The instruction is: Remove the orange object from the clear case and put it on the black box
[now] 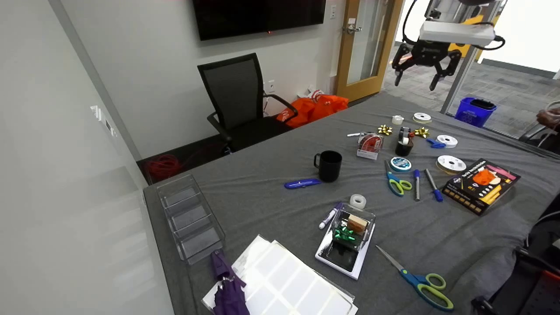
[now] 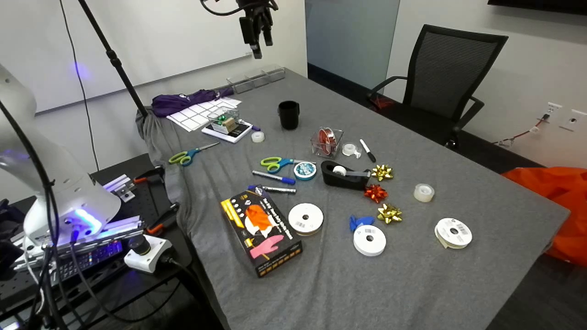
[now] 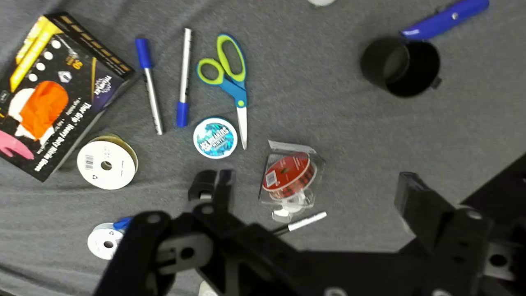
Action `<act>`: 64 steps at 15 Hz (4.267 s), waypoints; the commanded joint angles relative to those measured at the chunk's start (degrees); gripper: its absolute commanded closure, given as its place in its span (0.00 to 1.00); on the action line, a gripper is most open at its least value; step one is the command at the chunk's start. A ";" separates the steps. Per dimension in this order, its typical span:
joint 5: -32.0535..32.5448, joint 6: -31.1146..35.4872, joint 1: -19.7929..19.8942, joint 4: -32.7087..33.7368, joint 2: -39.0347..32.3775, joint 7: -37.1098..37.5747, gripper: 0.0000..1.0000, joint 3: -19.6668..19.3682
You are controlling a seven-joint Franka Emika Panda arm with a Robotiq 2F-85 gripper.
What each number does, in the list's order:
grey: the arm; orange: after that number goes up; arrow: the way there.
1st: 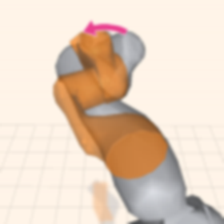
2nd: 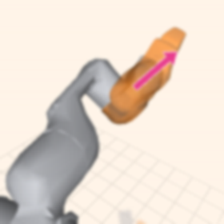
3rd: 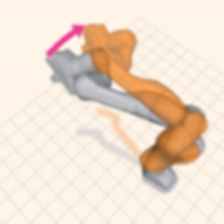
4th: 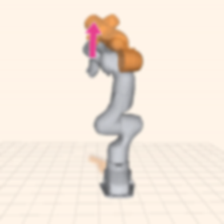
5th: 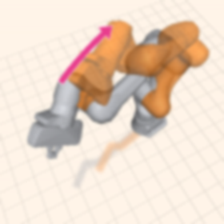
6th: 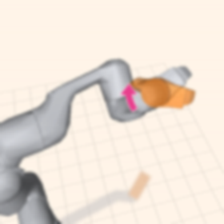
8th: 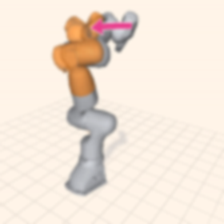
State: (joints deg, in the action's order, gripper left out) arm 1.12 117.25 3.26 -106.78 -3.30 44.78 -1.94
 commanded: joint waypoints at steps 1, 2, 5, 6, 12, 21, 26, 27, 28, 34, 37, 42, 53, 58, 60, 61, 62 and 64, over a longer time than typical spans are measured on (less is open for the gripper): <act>-0.03 0.77 -0.56 1.32 -1.14 1.83 0.00 -0.67; -0.04 1.12 -0.61 2.16 -1.92 2.78 0.00 -0.76; -0.05 1.28 -0.64 2.82 -2.41 3.51 0.00 -0.84; -0.05 1.28 -0.64 2.88 -2.41 3.54 0.00 -0.85; -2.44 2.39 0.10 8.05 -11.19 15.21 0.00 -2.92; -11.60 3.57 1.11 22.54 -28.77 32.29 0.00 -6.02; -9.60 3.23 -0.14 30.20 -37.86 43.68 0.00 -7.31; -9.38 2.94 -0.20 31.41 -39.40 45.45 0.00 -7.43; -9.28 3.30 -0.27 32.16 -40.74 47.11 0.00 -7.55; -8.39 4.40 -0.41 37.29 -47.18 55.56 0.00 -8.30; -6.39 5.31 -0.87 38.98 -49.40 58.95 0.00 -9.31; -1.50 4.81 -1.79 42.08 -52.65 63.96 0.00 -11.10; 0.66 4.27 -1.82 42.63 -54.24 60.34 0.00 -10.04; 1.85 3.41 -2.20 43.05 -54.73 59.88 0.49 -10.56; 2.43 3.37 -2.31 43.04 -54.89 59.90 0.63 -10.67; 2.67 3.30 -2.31 43.16 -55.03 59.88 0.69 -10.68; 2.88 3.17 -2.31 43.37 -55.23 59.86 0.77 -10.70; 3.22 3.16 -2.34 43.49 -55.45 59.85 0.91 -10.70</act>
State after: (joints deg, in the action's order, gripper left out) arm 3.58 121.81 1.14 -65.16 -57.62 105.57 -12.20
